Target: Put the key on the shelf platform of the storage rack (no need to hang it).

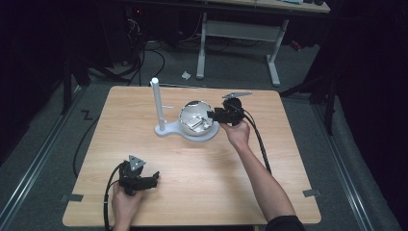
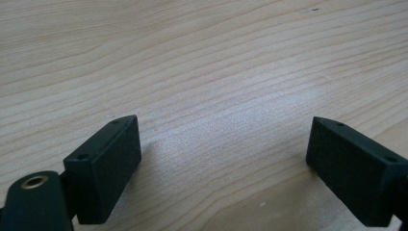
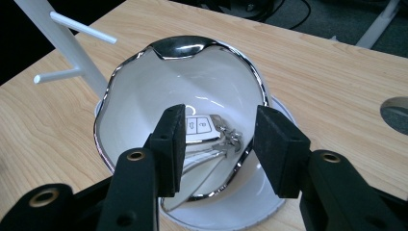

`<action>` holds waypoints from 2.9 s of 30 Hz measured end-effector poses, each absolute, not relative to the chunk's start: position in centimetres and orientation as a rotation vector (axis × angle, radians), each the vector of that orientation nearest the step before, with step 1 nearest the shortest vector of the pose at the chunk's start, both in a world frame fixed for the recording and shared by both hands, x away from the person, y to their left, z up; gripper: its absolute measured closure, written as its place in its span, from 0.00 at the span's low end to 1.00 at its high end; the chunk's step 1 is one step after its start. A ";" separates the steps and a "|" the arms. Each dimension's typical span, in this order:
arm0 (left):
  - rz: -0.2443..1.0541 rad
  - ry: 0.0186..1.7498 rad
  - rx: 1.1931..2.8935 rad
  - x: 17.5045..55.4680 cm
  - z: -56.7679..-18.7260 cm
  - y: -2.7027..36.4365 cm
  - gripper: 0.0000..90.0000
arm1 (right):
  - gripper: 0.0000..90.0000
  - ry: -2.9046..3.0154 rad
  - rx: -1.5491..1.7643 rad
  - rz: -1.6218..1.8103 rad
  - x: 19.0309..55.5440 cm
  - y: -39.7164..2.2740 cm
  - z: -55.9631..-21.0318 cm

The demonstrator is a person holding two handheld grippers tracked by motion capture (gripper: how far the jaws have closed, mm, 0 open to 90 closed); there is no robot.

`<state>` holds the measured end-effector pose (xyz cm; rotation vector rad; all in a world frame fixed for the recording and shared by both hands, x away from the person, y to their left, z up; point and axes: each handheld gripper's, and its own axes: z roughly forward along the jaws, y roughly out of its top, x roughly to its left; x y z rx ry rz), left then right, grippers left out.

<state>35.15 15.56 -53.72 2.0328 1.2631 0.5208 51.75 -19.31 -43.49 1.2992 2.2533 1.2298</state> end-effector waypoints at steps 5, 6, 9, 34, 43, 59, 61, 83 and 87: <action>0.521 1.263 2.033 35.1 -53.7 15.6 0.14 | 0.62 2.238 1.307 1.236 51.2 -20.1 -43.6; 0.521 1.263 2.033 35.1 -53.7 15.6 0.14 | 0.62 2.236 1.314 1.236 51.1 -20.3 -43.6; 0.521 1.263 2.033 35.1 -53.7 15.6 0.14 | 0.61 2.233 1.321 1.241 50.8 -21.0 -43.7; 0.521 1.261 2.031 35.1 -53.7 15.5 0.14 | 0.59 2.131 1.356 1.262 46.6 -26.4 -42.1; 0.521 1.261 2.032 35.1 -53.7 15.5 0.14 | 0.60 2.084 1.369 1.304 45.4 -27.4 -41.8; 0.520 1.261 2.031 35.1 -53.7 15.6 0.14 | 0.59 2.110 1.359 1.266 43.3 -28.3 -41.1; 0.520 1.262 2.031 35.1 -53.7 15.6 0.14 | 0.59 2.108 1.362 1.270 43.1 -28.4 -41.0; 0.520 1.261 2.032 35.1 -53.7 15.6 0.14 | 0.58 2.094 1.344 1.288 39.4 -29.5 -42.2; 0.520 1.261 2.033 35.1 -53.7 15.6 0.14 | 0.58 2.087 1.344 1.295 38.7 -29.7 -42.5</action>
